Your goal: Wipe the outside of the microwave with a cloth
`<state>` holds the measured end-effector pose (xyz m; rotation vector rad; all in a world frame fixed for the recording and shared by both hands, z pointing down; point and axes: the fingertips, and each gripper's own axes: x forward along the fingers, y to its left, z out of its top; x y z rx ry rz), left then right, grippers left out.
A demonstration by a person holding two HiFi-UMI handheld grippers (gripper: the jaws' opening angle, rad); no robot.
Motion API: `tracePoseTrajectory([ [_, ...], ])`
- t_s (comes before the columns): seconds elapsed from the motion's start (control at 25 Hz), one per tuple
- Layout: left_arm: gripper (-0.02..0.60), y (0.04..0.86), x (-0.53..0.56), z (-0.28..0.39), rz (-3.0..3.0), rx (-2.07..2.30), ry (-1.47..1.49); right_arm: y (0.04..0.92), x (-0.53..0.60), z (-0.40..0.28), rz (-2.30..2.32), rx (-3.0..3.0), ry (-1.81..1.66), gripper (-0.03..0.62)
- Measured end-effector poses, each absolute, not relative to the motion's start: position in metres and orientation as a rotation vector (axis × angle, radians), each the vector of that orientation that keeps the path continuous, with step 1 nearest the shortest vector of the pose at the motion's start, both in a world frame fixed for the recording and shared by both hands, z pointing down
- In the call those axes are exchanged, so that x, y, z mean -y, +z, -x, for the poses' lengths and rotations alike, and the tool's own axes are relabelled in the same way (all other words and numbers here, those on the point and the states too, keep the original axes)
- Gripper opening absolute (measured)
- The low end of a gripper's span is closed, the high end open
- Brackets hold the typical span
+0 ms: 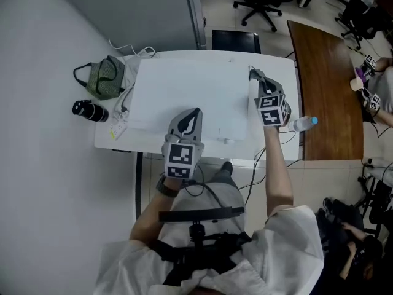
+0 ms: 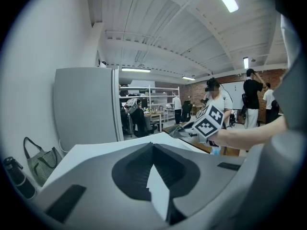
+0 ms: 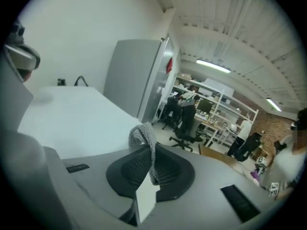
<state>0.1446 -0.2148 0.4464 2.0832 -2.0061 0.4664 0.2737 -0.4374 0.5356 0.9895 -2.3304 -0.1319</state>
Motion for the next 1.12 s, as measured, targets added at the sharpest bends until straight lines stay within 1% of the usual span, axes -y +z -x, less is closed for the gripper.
tracePoseTrajectory([
  [0.2,0.023,0.439,0.13,-0.074,-2.178,1.933,0.368,0.464,0.309,-0.237,-1.275,2.401,-0.095,0.017],
  [0.4,0.023,0.441,0.047,-0.008,-2.202,1.849,0.281,0.448,0.179,-0.175,-1.442,2.494,0.053,0.017],
  [0.52,0.023,0.444,0.01,0.011,-2.207,1.807,0.263,0.446,0.104,-0.142,-1.466,2.569,0.131,0.017],
  [0.64,0.023,0.437,-0.015,0.021,-2.21,1.824,0.255,0.434,0.049,-0.126,-1.436,2.642,0.151,0.017],
  [0.8,0.023,0.433,-0.04,0.031,-2.193,1.887,0.256,0.43,0.008,-0.127,-1.413,2.673,0.172,0.017],
  [1.12,0.023,0.432,-0.071,0.036,-2.143,1.977,0.303,0.433,-0.012,-0.118,-1.336,2.78,0.26,0.017],
])
